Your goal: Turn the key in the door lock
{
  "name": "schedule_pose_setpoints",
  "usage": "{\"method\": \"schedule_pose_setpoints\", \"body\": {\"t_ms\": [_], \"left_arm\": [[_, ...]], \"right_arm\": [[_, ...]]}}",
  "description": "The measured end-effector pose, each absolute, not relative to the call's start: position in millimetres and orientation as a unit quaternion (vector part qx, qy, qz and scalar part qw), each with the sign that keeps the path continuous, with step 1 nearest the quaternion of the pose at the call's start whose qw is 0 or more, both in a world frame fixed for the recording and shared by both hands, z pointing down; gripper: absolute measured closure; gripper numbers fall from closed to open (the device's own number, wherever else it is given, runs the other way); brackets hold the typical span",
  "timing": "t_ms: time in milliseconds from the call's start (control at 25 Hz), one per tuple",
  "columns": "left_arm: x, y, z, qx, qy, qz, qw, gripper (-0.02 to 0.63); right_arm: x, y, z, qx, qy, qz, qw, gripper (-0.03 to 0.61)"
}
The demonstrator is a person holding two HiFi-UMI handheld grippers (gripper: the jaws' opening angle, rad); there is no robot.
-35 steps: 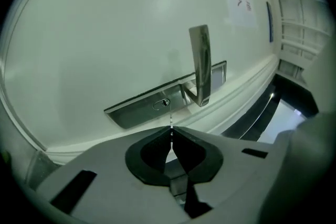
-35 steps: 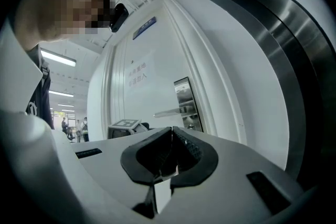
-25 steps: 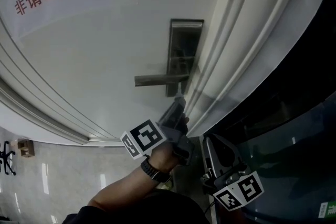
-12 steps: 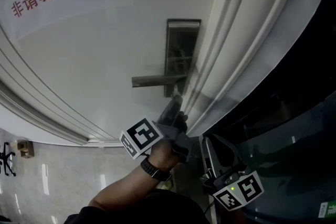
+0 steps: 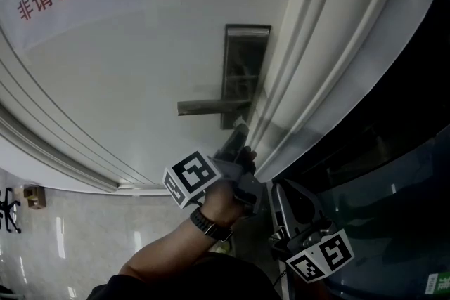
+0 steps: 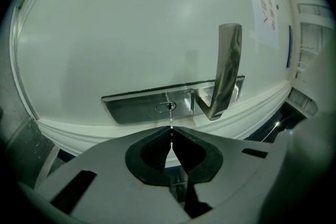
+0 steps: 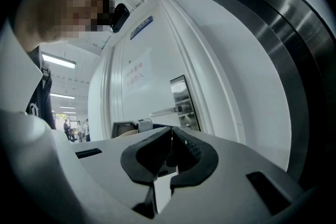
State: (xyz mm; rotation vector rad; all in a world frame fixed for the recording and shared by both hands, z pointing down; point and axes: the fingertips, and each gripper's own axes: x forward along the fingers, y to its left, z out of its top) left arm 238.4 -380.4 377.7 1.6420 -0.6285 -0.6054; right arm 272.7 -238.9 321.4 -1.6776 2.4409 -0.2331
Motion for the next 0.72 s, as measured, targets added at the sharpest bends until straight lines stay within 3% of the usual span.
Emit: {"method": "schedule_pose_setpoints", "body": {"t_ms": [720], "left_arm": [[237.5,-387.3,374.1,0.689,-0.275,-0.276,0.611,0.604]], "right_arm": [[253.0,-255.3,286.9,-0.541,0.838,-0.024,0.061,0.563]]}}
